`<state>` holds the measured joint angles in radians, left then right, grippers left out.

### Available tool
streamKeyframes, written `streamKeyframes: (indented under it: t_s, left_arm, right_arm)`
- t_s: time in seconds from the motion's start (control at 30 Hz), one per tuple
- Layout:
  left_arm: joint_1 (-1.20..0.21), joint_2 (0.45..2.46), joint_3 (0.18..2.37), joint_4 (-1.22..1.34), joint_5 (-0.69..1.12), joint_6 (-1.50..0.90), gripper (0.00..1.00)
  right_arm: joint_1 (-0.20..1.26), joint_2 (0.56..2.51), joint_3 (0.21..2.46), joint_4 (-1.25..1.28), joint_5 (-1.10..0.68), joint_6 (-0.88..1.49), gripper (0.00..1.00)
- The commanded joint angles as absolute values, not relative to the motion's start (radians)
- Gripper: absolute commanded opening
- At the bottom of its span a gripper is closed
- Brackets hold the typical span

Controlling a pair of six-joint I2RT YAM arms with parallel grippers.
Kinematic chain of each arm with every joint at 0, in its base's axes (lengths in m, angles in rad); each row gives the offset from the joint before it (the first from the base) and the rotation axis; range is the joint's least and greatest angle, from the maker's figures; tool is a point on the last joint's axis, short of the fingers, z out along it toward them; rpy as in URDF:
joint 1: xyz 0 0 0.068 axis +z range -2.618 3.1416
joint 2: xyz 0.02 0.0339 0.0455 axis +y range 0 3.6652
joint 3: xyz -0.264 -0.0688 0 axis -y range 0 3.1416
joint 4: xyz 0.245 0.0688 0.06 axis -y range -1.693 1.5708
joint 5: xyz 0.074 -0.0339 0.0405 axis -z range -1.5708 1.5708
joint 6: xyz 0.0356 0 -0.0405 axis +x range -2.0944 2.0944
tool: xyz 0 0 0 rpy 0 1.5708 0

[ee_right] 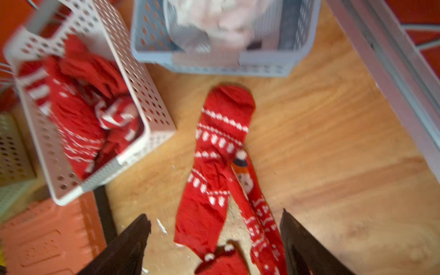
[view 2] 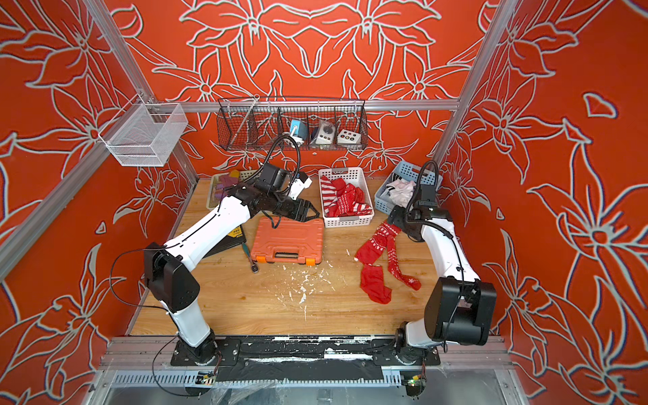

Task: Sort the socks into the basket by color
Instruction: Pick up the sock from the center of the board, then place the sock in the bin.

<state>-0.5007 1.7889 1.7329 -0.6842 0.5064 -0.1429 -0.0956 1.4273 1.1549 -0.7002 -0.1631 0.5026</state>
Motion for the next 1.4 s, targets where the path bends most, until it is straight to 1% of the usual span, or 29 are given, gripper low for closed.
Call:
streamKeyframes:
  t_s: [0.0,0.13,0.3,0.37,0.47,0.53,0.57,0.67,0.7,0.77,1.03,1.23,1.37]
  left_arm:
    - [-0.523,1.826,1.756,-0.667,0.546,-0.143,0.66]
    - [-0.533,1.854,1.772,-0.665,0.564,-0.156,0.66]
    - [-0.535,1.854,1.783,-0.664,0.563,-0.154,0.66]
    - [-0.535,1.852,1.786,-0.668,0.558,-0.149,0.66]
    - [-0.535,1.846,1.782,-0.67,0.554,-0.143,0.66]
    - [-0.535,1.845,1.781,-0.672,0.55,-0.14,0.66]
    - [-0.535,1.843,1.778,-0.673,0.547,-0.138,0.66]
    - [-0.534,1.836,1.771,-0.675,0.54,-0.133,0.66]
    - [-0.534,1.834,1.768,-0.673,0.54,-0.132,0.66]
    - [-0.534,1.832,1.763,-0.673,0.54,-0.13,0.66]
    - [-0.511,1.815,1.761,-0.683,0.528,-0.126,0.66]
    - [-0.491,1.8,1.76,-0.687,0.528,-0.123,0.66]
    - [-0.481,1.792,1.75,-0.687,0.531,-0.125,0.66]
  right_arm:
    - [-0.094,1.395,1.086,-0.765,-0.188,0.498,0.82]
    - [-0.092,1.454,1.042,-0.818,-0.201,0.467,0.82]
    - [-0.092,1.49,0.962,-0.777,-0.196,0.463,0.82]
    - [-0.091,1.505,0.944,-0.763,-0.199,0.463,0.78]
    - [-0.091,1.523,0.927,-0.74,-0.199,0.465,0.68]
    - [-0.09,1.536,0.928,-0.732,-0.204,0.461,0.6]
    - [-0.089,1.542,0.929,-0.732,-0.207,0.46,0.53]
    - [-0.088,1.54,0.931,-0.73,-0.219,0.457,0.22]
    - [-0.086,1.535,0.934,-0.732,-0.221,0.456,0.14]
    - [-0.086,1.532,0.947,-0.742,-0.226,0.452,0.0]
    - [-0.075,1.454,1.051,-0.823,-0.257,0.439,0.0]
    - [-0.03,1.418,1.225,-0.888,-0.286,0.451,0.0]
    - [0.015,1.443,1.354,-0.865,-0.32,0.475,0.0]
